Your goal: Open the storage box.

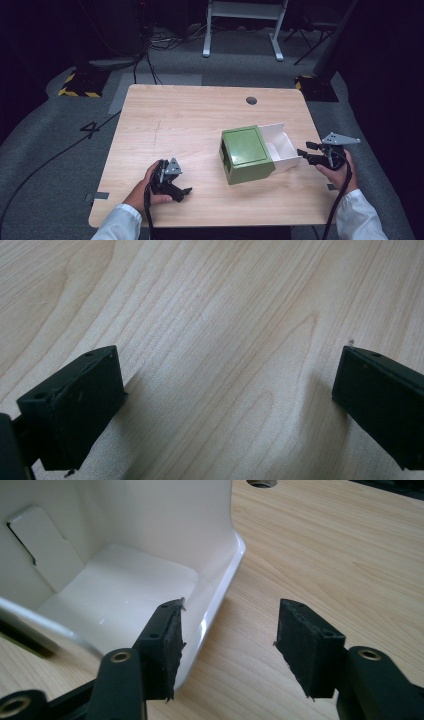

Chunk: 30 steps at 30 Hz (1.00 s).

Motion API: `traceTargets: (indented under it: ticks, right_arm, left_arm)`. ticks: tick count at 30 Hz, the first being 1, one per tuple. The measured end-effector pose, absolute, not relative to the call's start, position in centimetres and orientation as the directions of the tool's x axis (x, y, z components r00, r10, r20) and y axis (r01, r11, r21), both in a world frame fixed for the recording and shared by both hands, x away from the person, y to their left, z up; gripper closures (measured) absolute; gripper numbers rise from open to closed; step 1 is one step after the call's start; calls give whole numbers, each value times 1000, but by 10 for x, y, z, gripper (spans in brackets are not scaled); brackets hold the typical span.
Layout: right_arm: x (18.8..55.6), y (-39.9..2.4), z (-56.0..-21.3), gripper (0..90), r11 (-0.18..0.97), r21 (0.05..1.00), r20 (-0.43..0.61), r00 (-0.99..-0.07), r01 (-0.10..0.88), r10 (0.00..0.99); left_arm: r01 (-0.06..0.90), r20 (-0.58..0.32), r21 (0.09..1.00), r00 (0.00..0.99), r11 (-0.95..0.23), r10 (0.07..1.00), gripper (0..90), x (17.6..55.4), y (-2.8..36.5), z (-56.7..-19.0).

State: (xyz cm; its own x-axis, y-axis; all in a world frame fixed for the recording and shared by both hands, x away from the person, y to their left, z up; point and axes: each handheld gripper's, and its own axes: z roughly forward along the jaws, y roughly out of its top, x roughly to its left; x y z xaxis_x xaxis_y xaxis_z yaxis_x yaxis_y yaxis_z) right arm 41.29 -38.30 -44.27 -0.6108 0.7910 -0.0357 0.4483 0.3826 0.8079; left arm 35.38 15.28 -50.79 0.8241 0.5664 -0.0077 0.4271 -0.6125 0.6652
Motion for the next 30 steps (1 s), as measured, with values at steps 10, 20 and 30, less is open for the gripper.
traceTargets:
  ticks: [10,20,30]
  right_arm:
    - [394,-390,-447,337,407,787,-64,-594,464,802]
    - [377,-398,-476,236,447,751,-52,-632,486,773]
    - [360,-403,-505,201,441,737,-7,-647,512,763]
  left_arm:
    - [428,-8,665,824,-612,567,4,354,153,-508]
    - [428,-9,664,824,-612,567,4,354,153,-508]
    - [428,-8,664,824,-613,567,4,354,153,-508]
